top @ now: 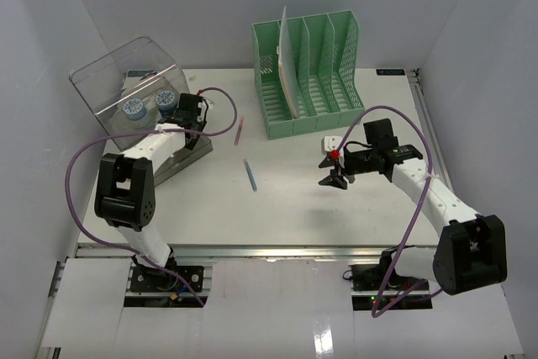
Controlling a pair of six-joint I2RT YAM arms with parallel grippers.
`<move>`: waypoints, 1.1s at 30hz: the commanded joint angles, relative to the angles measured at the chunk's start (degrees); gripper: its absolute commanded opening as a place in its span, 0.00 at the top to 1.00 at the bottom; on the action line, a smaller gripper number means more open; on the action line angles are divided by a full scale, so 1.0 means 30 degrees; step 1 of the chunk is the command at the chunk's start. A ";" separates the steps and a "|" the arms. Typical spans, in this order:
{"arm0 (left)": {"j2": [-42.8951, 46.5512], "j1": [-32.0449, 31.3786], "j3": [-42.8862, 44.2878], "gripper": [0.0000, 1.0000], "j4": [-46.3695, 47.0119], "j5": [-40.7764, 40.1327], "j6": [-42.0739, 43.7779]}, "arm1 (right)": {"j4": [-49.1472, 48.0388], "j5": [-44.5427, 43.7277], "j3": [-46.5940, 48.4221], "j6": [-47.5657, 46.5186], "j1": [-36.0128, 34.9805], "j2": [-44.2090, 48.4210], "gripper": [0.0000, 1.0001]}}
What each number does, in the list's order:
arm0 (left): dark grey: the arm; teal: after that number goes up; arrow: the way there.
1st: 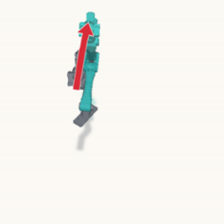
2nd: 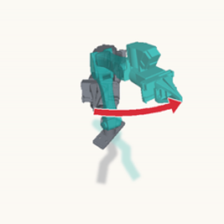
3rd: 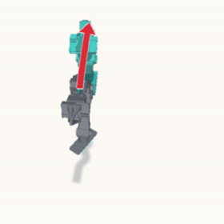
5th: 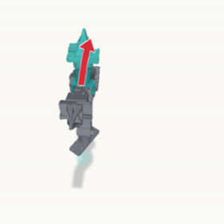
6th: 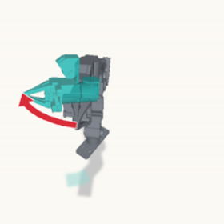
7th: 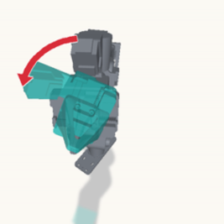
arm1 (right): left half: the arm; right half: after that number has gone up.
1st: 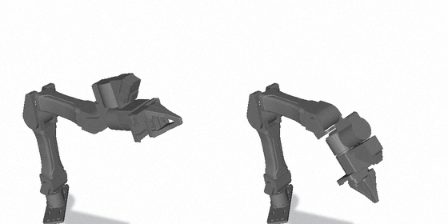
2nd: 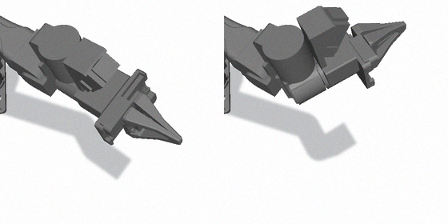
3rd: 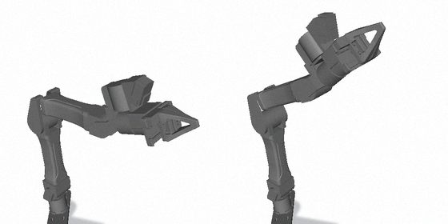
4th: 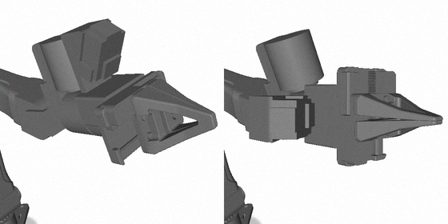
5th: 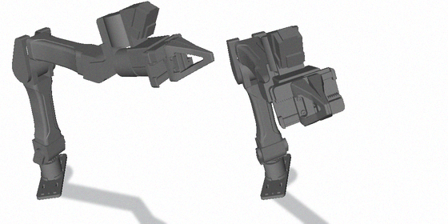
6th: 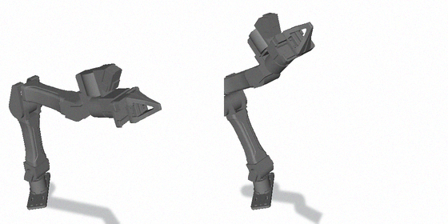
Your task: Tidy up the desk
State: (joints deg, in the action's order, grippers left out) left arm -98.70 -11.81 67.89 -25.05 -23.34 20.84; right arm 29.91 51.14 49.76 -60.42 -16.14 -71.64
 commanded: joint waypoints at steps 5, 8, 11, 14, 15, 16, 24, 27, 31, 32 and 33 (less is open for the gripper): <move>0.2603 0.0109 -0.0619 0.06 0.0705 0.1859 -0.1788 | 0.0182 0.0655 0.0045 0.0245 -0.0009 -0.0047 0.42; 0.5006 -0.0123 -0.1489 0.02 0.0322 0.4490 -0.3356 | -0.0115 0.0326 0.0533 0.1599 -0.1010 -0.0045 0.39; 0.8046 -0.0252 -0.3309 0.02 0.0665 0.7619 -0.5298 | -0.0415 -0.1736 0.1212 0.3068 -0.3564 -0.0876 0.34; 1.1200 -0.0224 -0.5608 0.02 0.1566 1.0211 -0.6725 | 0.0034 -0.4588 0.2752 0.4504 -0.7330 -0.2864 0.32; 1.2614 -0.0203 -0.6495 0.02 0.2112 1.0607 -0.7721 | 0.0518 -0.5234 0.3841 0.5220 -0.8307 -0.4102 0.32; 1.4097 -0.0180 -0.7409 0.02 0.2675 1.0935 -0.8321 | 0.0901 -0.5736 0.5051 0.5797 -0.8942 -0.5472 0.32; 2.2032 -0.0106 -1.1671 0.02 0.4181 0.9365 -0.9040 | -0.0037 -1.0002 1.2353 1.5787 -1.1436 -1.2789 0.18; 2.4333 -0.0106 -1.2059 0.02 0.4404 0.7865 -0.9215 | -0.1427 -1.2168 1.3505 1.9319 -1.2009 -1.3871 0.15; 2.5633 -0.0106 -1.2191 0.02 0.4540 0.6482 -0.8969 | -0.1427 -1.6122 1.4636 2.1978 -1.2640 -1.5469 0.15; 2.5816 -0.0106 -1.2193 0.02 0.4532 0.6334 -0.8921 | -0.1407 -1.7073 1.4748 2.2087 -1.2758 -1.5839 0.15; 2.5968 -0.0106 -1.2174 0.02 0.4513 0.6239 -0.8883 | -0.1388 -1.8000 1.4787 2.2182 -1.2834 -1.6217 0.16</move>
State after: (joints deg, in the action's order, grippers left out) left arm -22.60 -12.32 31.44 -13.06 -0.24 -5.58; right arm 27.29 11.78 90.78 -4.18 -52.95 -117.29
